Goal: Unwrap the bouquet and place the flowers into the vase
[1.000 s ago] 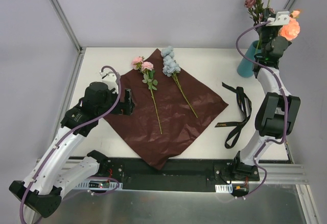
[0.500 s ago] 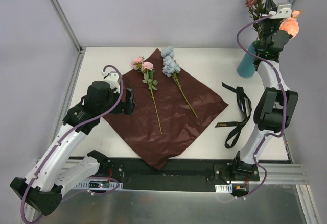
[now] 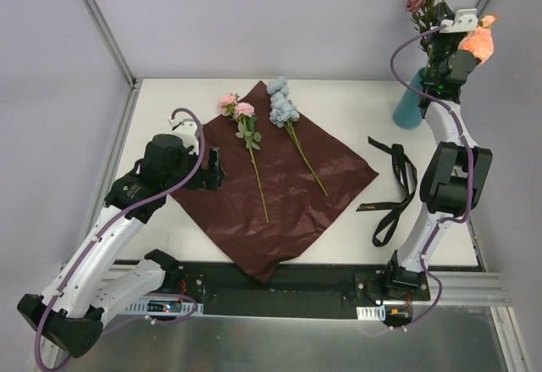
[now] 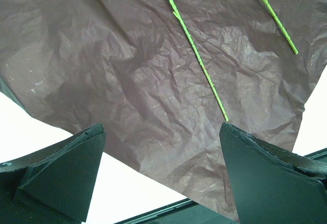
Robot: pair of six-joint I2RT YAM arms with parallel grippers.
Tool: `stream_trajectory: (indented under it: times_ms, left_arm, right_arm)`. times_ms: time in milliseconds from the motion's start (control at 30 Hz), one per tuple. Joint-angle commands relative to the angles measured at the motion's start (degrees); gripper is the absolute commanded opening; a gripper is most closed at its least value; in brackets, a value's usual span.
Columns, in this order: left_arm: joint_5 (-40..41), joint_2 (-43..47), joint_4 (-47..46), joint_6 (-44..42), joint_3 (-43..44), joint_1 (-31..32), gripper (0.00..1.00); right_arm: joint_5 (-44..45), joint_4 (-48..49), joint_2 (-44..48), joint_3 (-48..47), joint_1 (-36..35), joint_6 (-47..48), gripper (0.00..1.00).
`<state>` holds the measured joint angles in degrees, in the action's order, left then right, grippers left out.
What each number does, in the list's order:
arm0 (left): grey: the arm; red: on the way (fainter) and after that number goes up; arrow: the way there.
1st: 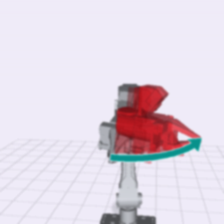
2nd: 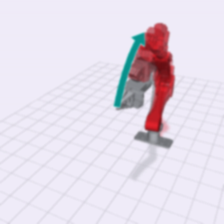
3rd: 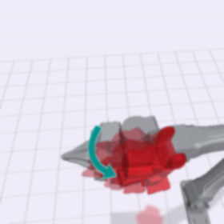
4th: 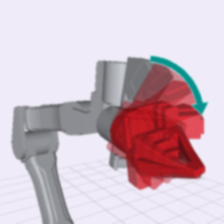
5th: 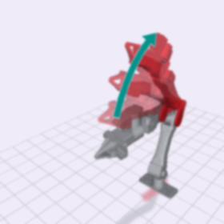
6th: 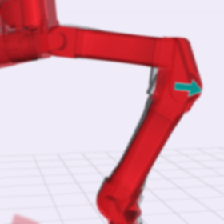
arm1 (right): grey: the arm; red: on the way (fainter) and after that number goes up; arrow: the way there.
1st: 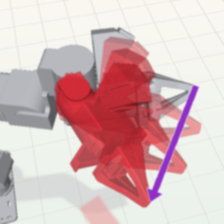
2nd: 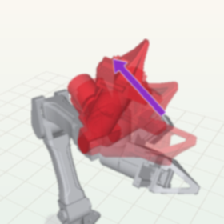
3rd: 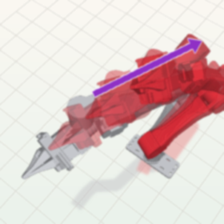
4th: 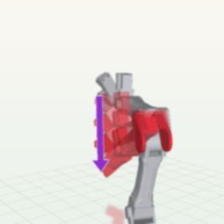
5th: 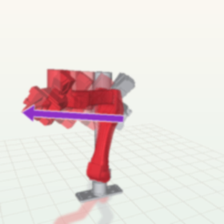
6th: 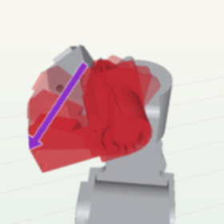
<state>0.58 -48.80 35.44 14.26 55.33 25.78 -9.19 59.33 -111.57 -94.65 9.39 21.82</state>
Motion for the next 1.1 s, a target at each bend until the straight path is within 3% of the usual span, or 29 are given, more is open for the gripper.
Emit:
stream_trajectory:
  times_ms: [0,233,433,633,700,1067]
  left_arm:
    - [1.00,0.19,-0.72,-0.73,0.04,-0.47,0.99]
    - [0.30,0.11,-0.72,-0.73,0.22,-0.38,0.99]
    - [0.47,1.24,-0.72,-0.81,0.30,-0.38,0.99]
    - [2.23,2.30,-0.72,-0.99,0.22,-0.47,0.99]
    - [2.58,3.00,-0.72,-0.82,-0.05,-0.47,0.99]
    - [3.20,4.23,-0.72,-0.46,-0.13,-0.47,0.99]
  right_arm:
    - [2.42,3.25,-0.32,2.01,0.37,1.55,0.00]
    - [6.71,-1.32,2.31,7.28,-0.59,1.64,0.07]
    - [14.98,-9.57,7.49,10.97,-2.62,0.51,0.32]
    - [19.82,-21.96,15.58,13.44,-5.78,-2.83,0.39]
    - [20.00,-27.75,18.39,13.70,-7.18,-5.99,0.44]
    - [24.40,-57.37,34.04,18.01,-15.18,-31.73,0.43]
